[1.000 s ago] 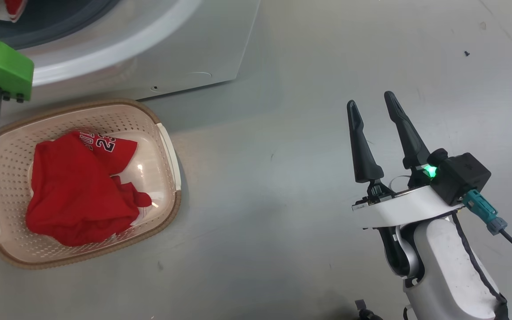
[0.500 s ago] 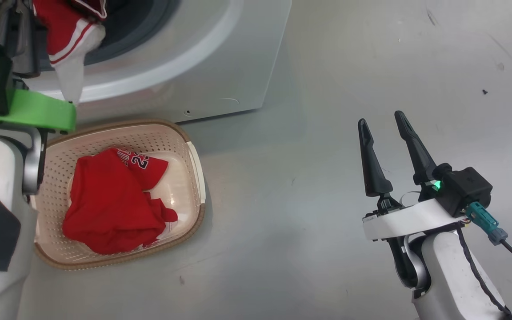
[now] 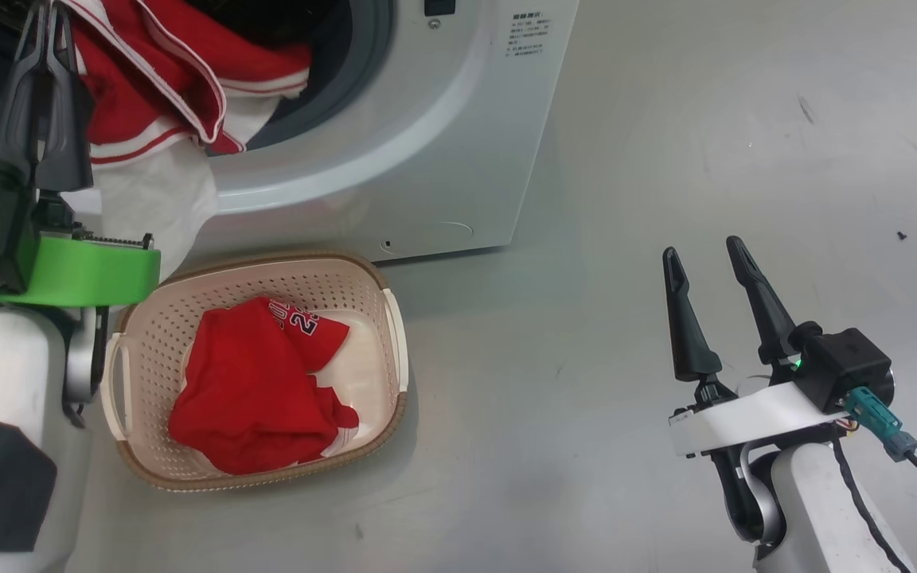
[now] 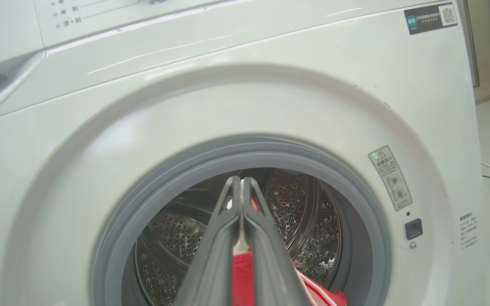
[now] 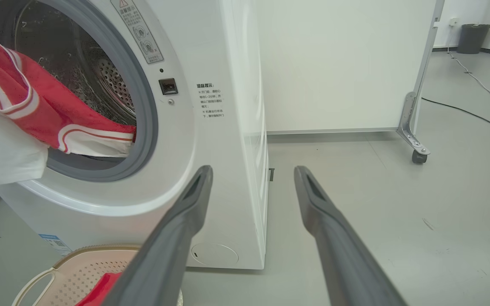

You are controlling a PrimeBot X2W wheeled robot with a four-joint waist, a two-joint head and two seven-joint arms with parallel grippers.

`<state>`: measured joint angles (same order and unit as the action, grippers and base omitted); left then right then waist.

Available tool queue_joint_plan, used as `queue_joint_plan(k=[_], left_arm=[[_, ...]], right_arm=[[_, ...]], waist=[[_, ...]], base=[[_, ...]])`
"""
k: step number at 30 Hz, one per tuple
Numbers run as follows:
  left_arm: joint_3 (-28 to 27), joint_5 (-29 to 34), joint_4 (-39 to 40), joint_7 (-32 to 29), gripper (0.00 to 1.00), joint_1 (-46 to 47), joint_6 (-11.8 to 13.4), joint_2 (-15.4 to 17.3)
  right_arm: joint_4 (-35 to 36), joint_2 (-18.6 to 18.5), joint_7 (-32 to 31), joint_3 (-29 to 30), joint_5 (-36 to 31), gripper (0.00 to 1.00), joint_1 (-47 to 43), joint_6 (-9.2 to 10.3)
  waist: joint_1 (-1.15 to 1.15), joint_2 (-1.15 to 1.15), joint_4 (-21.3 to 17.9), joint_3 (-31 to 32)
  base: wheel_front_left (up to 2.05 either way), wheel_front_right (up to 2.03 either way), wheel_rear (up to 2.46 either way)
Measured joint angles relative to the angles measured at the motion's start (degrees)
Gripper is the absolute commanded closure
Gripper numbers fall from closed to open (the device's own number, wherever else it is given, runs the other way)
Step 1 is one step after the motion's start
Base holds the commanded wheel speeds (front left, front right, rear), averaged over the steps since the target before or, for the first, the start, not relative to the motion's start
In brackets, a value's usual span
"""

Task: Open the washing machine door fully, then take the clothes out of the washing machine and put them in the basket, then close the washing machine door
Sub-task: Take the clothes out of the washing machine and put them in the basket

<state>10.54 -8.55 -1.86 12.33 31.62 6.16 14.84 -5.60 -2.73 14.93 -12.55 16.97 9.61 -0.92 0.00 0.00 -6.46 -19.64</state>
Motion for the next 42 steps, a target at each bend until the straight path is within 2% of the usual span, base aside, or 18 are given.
queue_joint_plan(k=[14,26,32,42], left_arm=[[-1.82,0.0,8.64,1.42,1.0,-7.86,0.1,-1.79],[-3.25,-1.8,14.21,1.44,1.0,-16.33,0.19,-5.15],[-3.21,-3.07,13.68,0.56,1.0,-21.41,0.19,-6.1],[-2.36,-4.99,6.88,-1.53,1.0,-26.47,0.2,-7.75]], right_arm=[[-1.32,0.03,0.0,2.2,-0.42,0.0,-3.67,-0.55],[-1.62,0.08,0.0,2.7,-0.59,0.0,-5.53,-1.49],[-1.43,0.08,0.0,2.82,-0.89,0.0,-5.6,-1.67],[-0.3,0.11,0.0,2.59,-1.01,0.0,-5.47,-2.23]], waist=[[0.0,0.0,2.98,5.95],[0.0,0.0,4.03,8.66],[0.0,0.0,4.01,8.48],[0.0,0.0,3.35,6.18]], base=[[0.0,0.0,0.0],[0.0,0.0,0.0],[0.0,0.0,0.0],[0.0,0.0,0.0]])
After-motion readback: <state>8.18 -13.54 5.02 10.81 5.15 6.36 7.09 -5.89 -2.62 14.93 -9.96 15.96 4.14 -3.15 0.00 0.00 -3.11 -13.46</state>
